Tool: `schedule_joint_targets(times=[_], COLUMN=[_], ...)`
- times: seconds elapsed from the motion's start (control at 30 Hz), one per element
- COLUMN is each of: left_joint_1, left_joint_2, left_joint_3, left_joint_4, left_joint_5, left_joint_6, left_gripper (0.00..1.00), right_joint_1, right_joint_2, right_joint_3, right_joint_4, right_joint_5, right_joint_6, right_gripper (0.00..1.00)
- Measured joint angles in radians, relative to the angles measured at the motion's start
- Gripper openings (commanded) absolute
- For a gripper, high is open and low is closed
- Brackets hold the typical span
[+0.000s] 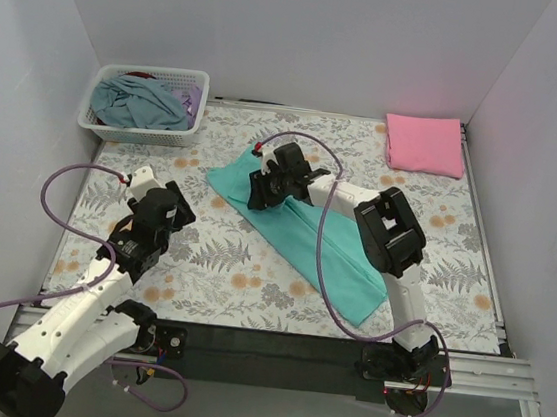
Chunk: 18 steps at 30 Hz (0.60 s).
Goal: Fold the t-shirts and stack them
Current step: Fold the tshirt
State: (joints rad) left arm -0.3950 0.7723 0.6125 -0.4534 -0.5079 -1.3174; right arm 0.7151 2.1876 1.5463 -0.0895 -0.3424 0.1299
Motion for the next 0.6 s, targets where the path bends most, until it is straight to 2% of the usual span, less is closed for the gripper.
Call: schedule_joint_targets(times=[0.33, 0.47, 0.6], left_joint_1=[0.000, 0.000, 0.000], left_joint_2=[0.079, 0.078, 0.063], left_joint_3=[0.000, 0.000, 0.000], left_joint_4=[0.024, 0.039, 0.048], left_joint_5=[0.014, 0.044, 0.071], left_joint_6=[0.018, 0.031, 0.046], left_gripper=[0.58, 0.58, 0.58], right_joint_1=[-0.164, -0.218, -0.216], right_joint_2=[0.196, 0.151, -0.061], right_joint_3=[0.290, 0.269, 0.084], right_joint_4=[0.041, 0.016, -0.027], right_joint_5=[0.017, 0.029, 0.048], right_joint_6=[0.096, 0.096, 0.077], right_gripper=[0.52, 0.52, 0.52])
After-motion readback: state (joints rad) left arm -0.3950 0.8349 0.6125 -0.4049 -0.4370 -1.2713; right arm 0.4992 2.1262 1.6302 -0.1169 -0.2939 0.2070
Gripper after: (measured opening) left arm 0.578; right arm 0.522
